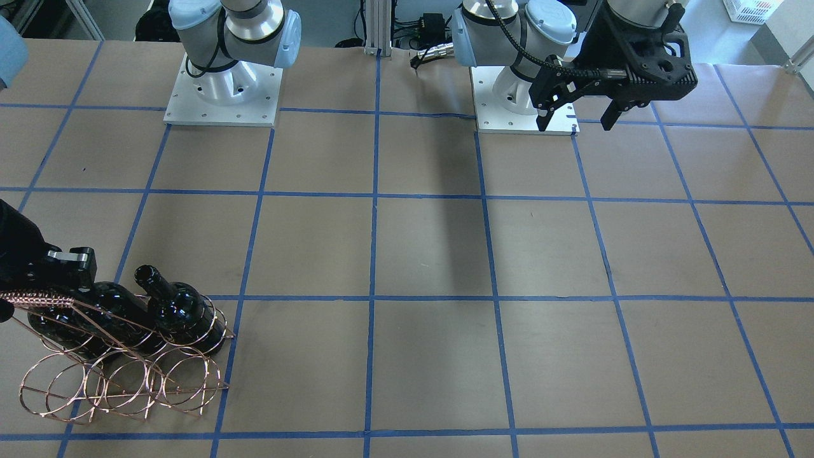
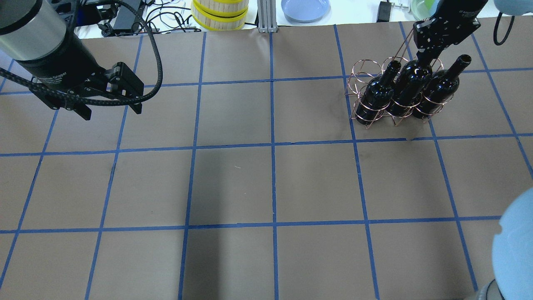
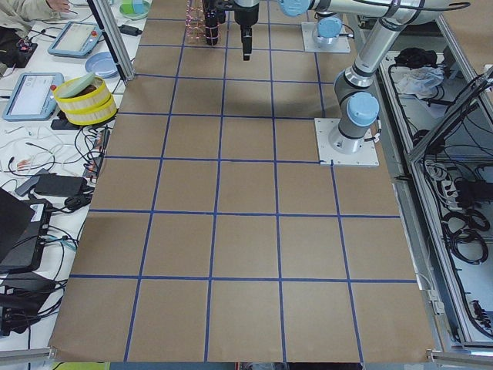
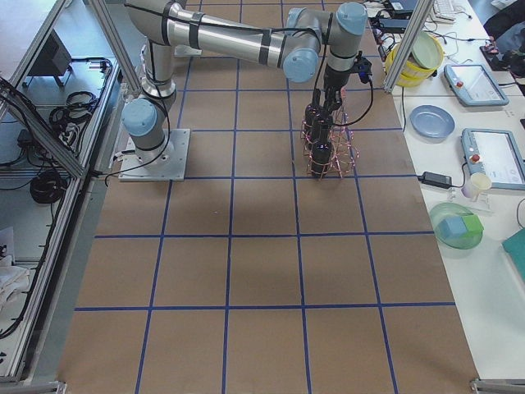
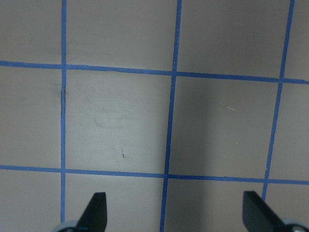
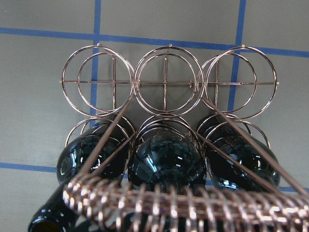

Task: Place wine into wine basket
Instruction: 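Lower the bottle with the right gripper into the empty rack slot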

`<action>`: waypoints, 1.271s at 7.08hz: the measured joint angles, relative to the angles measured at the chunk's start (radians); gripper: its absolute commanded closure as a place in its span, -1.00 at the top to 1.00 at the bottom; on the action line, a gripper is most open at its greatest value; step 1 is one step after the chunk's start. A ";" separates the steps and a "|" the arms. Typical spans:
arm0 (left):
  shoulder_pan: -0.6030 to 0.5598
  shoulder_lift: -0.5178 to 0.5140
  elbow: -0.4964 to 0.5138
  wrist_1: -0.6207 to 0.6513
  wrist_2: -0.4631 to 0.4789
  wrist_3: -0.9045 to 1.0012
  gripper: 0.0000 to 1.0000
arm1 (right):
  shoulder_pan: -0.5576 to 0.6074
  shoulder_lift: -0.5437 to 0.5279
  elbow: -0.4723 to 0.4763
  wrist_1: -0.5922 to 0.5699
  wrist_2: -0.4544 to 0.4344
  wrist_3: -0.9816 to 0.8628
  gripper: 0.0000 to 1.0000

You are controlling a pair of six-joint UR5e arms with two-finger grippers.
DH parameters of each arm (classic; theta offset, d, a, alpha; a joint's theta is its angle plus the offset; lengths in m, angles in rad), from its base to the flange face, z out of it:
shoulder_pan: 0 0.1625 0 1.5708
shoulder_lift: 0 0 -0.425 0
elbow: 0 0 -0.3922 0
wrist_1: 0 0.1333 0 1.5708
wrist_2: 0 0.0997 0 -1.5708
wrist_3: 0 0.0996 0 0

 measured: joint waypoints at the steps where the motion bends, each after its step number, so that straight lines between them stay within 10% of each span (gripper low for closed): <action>1: 0.000 0.000 0.000 -0.001 0.000 0.000 1.00 | 0.000 0.000 0.011 -0.007 0.000 0.002 -0.55; 2: 0.000 0.001 0.000 -0.002 0.000 0.000 1.00 | 0.001 -0.001 0.021 -0.014 -0.001 0.005 -0.40; 4: 0.000 0.001 0.000 -0.002 0.000 0.001 1.00 | 0.002 -0.002 0.036 -0.027 0.000 0.013 0.57; 9: 0.000 0.002 -0.001 -0.002 0.000 0.002 1.00 | 0.044 -0.066 0.043 -0.044 -0.009 0.016 1.00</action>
